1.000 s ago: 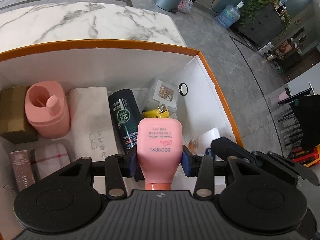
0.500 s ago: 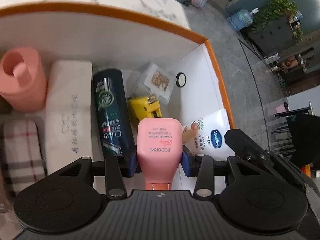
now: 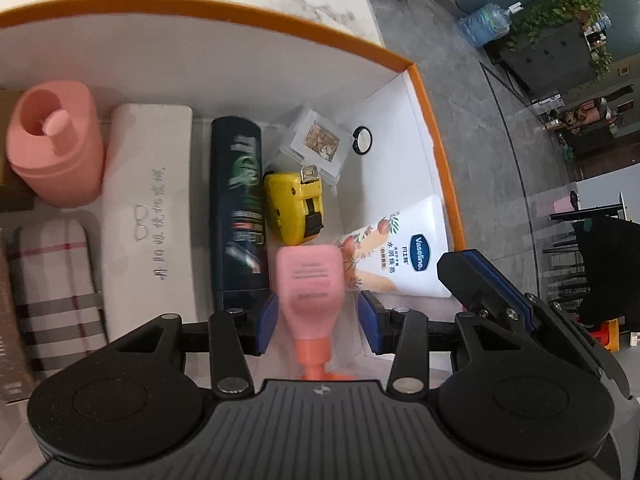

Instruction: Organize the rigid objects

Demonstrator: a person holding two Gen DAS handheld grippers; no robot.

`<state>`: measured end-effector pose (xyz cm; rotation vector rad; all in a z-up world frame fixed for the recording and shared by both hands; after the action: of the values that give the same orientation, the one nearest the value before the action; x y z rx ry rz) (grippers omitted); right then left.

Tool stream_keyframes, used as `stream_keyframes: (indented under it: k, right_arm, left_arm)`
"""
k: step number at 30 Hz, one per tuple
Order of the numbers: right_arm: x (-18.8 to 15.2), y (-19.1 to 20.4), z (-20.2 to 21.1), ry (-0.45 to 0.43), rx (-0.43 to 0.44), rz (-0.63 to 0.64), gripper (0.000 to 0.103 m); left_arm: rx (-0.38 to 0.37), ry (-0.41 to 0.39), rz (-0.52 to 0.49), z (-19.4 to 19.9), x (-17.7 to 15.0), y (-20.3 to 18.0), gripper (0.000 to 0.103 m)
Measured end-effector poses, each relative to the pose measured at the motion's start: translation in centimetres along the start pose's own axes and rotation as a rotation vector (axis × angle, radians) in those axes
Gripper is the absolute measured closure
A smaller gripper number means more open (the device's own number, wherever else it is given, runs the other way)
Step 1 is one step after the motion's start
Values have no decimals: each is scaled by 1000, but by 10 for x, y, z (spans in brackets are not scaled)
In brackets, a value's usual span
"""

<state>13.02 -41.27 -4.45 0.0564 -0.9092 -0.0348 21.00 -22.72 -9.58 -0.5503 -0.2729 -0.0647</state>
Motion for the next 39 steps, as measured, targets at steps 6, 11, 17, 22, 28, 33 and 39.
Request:
stream_keyframes:
  k: [6,11,17,22,28,33,39]
  right_arm:
    - [1,11,18,-39,2,18,73]
    - [0,27,31,-54,42,19,62]
    - [-10,53,42,-52,113,28,57]
    - [-20,70,50,-59,154,15,54]
    - [-34,82,57,-67,165,-4,47]
    - [-43,89,63,-71,157,1,40]
    - [-54,93,60,-79,128,-6,34]
  left_arm:
    - [-1,-77,-68,32,-4,2,53]
    - [61,-201,-214,69,-13,-4,53]
    - [119,-338,-338,110,-29,6,53]
    - [159,-450,-391,138,-47,24,53]
    - [224,-600,-402,162,-69,49,53]
    - [289,-721,-407,172,-81,61,50]
    - [338,-831,-383,178,-93,77,17]
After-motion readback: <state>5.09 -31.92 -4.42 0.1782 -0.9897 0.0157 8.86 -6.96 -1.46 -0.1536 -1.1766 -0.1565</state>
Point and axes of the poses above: each gripper's, at about its wrist camera, not at the fingertips, and z roughly against the way its jaws point, y to its left, x to its top, the point moved 2 cm from there along -z, roughly the way its jaws point, and after that the axes turned 6 degrees about -y, right-handed, at the moved point
